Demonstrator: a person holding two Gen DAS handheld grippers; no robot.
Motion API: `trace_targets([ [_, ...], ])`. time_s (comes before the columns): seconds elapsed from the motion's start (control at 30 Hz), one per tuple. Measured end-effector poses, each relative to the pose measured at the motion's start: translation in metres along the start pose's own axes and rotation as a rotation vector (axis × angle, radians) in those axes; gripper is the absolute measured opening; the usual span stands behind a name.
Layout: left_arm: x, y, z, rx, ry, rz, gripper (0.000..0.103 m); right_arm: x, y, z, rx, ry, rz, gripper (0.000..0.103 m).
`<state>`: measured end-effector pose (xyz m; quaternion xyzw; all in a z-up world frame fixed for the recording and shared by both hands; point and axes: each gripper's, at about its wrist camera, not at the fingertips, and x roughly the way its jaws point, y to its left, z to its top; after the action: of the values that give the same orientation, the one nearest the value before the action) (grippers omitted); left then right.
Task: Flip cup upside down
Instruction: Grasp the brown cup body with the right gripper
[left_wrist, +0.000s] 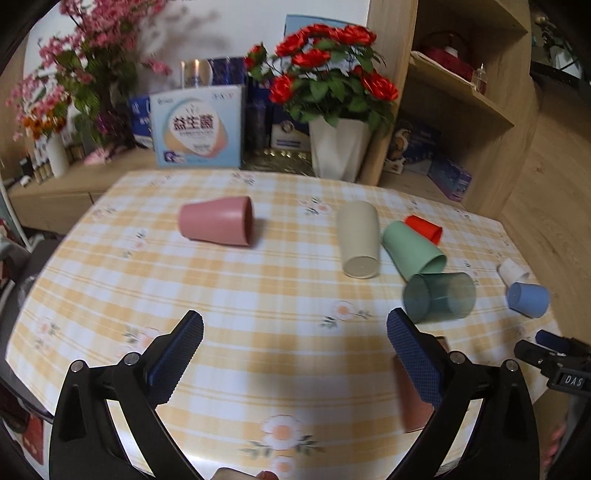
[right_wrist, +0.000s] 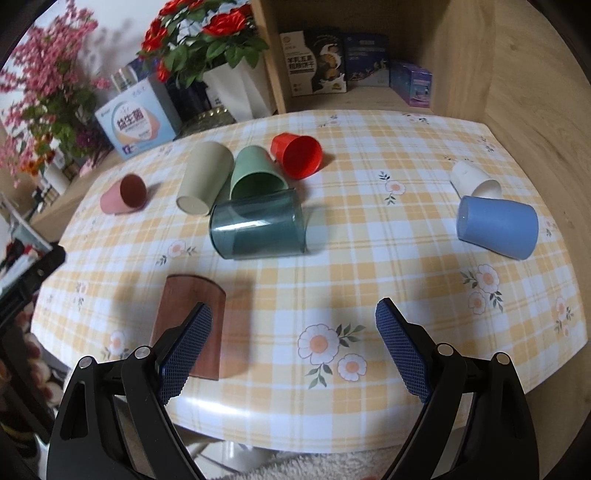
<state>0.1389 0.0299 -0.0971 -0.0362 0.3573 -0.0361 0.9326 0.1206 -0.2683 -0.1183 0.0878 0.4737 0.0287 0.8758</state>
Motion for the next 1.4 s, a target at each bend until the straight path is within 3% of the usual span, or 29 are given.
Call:
trace_targets([
  [0.47, -0.019, 0.04, -0.012, -0.02, -0.065, 0.039, 0.097, 0.025, 0.017, 0.014, -0.02, 0.123, 0.042, 0.087],
  [0.73, -0.011, 0.043, -0.019, -0.036, -0.036, 0.02, 0.097, 0.043, 0.049, 0.022, -0.076, 0.197, 0.133, 0.087],
  [1.17, -0.008, 0.051, -0.025, -0.057, -0.011, 0.018, 0.097, 0.09, 0.092, 0.024, -0.073, 0.335, 0.166, 0.087],
  [1.27, -0.008, 0.051, -0.026, -0.061, -0.005, 0.015, 0.097, 0.099, 0.091, 0.025, -0.057, 0.363, 0.155, 0.072],
  [1.4, -0.007, 0.05, -0.028, -0.063, 0.003, 0.01, 0.097, 0.109, 0.086, 0.023, -0.028, 0.4, 0.152, 0.07],
])
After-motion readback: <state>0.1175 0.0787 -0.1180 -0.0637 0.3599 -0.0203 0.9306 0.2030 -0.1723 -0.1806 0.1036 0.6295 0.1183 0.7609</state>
